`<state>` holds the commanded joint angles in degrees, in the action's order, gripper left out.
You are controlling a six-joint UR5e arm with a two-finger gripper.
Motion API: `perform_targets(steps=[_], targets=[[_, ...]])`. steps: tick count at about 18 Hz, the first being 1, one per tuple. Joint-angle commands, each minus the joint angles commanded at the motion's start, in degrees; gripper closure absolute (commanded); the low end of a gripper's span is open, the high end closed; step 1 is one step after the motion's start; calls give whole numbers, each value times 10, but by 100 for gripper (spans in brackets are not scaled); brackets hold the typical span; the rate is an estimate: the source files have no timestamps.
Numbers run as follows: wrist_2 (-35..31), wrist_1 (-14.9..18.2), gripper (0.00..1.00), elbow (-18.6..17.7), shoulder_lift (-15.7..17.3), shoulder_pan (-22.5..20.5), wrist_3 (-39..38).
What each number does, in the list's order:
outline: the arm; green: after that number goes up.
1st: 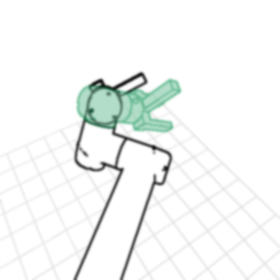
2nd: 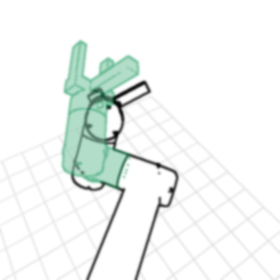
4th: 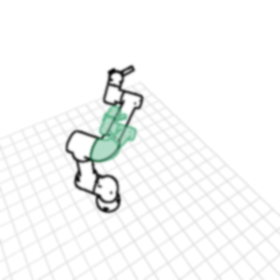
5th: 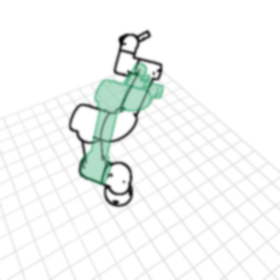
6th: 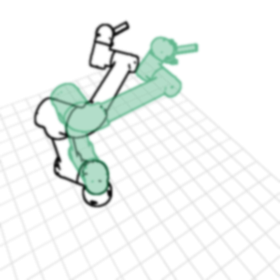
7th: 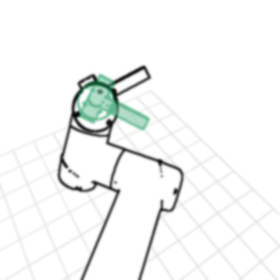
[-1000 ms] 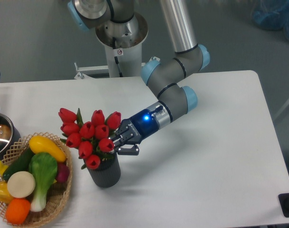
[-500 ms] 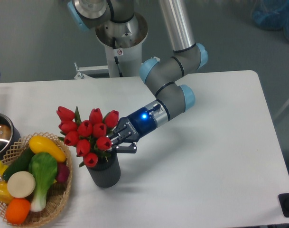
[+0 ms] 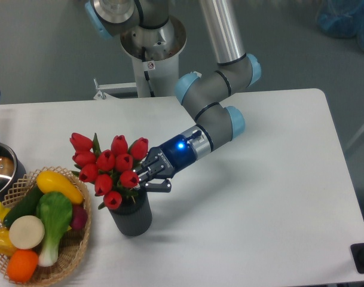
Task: Insert the flowers into the vase
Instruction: 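Hold the tulips in the vase and settle the stems, then open the gripper to release the tulip stems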
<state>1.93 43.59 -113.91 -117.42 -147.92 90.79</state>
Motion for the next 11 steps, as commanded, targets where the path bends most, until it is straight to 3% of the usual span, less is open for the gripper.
perform_targets(steps=[4,11], targets=[[0,0,65,2,0,-1,1],[0,0,65,2,0,-1,2]])
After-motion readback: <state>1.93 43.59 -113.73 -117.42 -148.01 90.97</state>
